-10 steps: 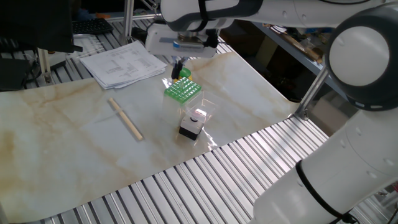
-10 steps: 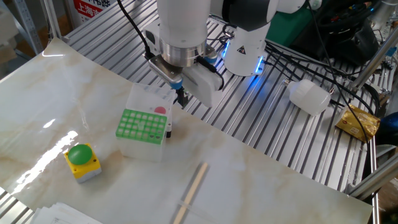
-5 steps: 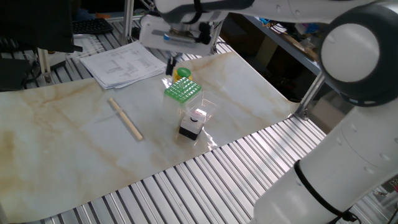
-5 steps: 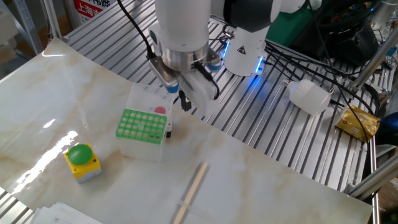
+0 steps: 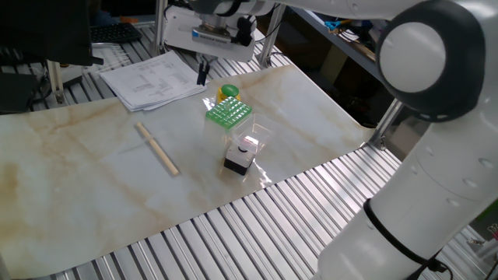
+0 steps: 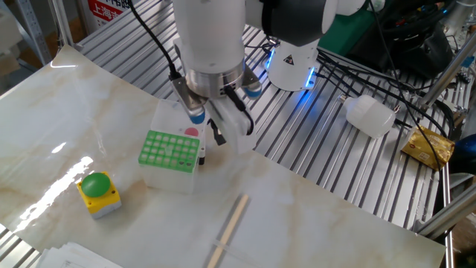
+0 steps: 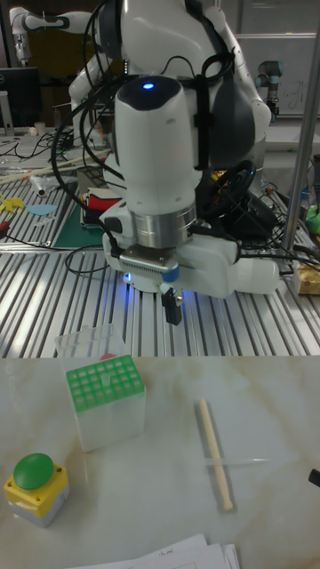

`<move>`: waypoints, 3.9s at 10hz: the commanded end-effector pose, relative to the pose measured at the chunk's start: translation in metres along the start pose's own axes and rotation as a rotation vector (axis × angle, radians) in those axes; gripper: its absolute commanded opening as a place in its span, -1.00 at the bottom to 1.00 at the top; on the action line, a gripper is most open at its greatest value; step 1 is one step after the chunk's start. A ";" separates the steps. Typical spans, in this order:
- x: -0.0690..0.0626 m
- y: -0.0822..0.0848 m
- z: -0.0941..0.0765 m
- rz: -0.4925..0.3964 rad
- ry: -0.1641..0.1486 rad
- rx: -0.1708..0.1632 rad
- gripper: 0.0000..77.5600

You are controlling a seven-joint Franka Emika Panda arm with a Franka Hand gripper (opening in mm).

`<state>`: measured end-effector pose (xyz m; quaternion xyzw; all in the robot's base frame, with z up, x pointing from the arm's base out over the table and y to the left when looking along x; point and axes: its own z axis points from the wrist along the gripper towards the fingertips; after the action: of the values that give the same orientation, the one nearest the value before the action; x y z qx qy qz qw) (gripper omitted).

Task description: Insert a large pipette tip into the holder for large pipette tips

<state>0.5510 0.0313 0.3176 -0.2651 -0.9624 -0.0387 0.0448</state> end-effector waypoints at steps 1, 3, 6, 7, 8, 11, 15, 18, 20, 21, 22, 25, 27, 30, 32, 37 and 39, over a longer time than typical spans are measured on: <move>-0.002 0.001 -0.001 0.024 -0.001 -0.004 -1.00; -0.002 0.001 -0.001 0.032 -0.021 -0.015 -1.00; -0.002 0.001 -0.001 0.049 -0.042 -0.024 -1.00; -0.002 0.001 -0.001 0.053 -0.038 -0.026 -1.00; -0.002 0.001 -0.001 0.066 -0.037 -0.025 -1.00; -0.002 0.001 -0.001 0.173 -0.045 -0.016 -1.00; -0.002 0.002 0.000 0.265 -0.041 -0.060 -1.00; -0.006 0.020 0.013 0.346 -0.042 -0.064 -1.00; -0.008 0.030 0.022 0.407 -0.056 -0.055 -1.00; -0.008 0.033 0.027 0.435 -0.051 -0.058 -1.00; -0.007 0.034 0.032 0.438 -0.052 -0.058 -1.00; -0.006 0.033 0.060 0.477 -0.060 -0.067 -1.00; -0.009 0.035 0.070 0.505 -0.061 -0.071 -1.00; -0.020 0.043 0.092 0.546 -0.059 -0.074 -1.00; -0.025 0.049 0.110 0.578 -0.056 -0.077 -1.00; -0.036 0.057 0.150 0.621 -0.052 -0.094 -1.00; -0.044 0.055 0.161 0.630 -0.047 -0.107 -1.00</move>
<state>0.6005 0.0747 0.1617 -0.5469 -0.8348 -0.0601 0.0183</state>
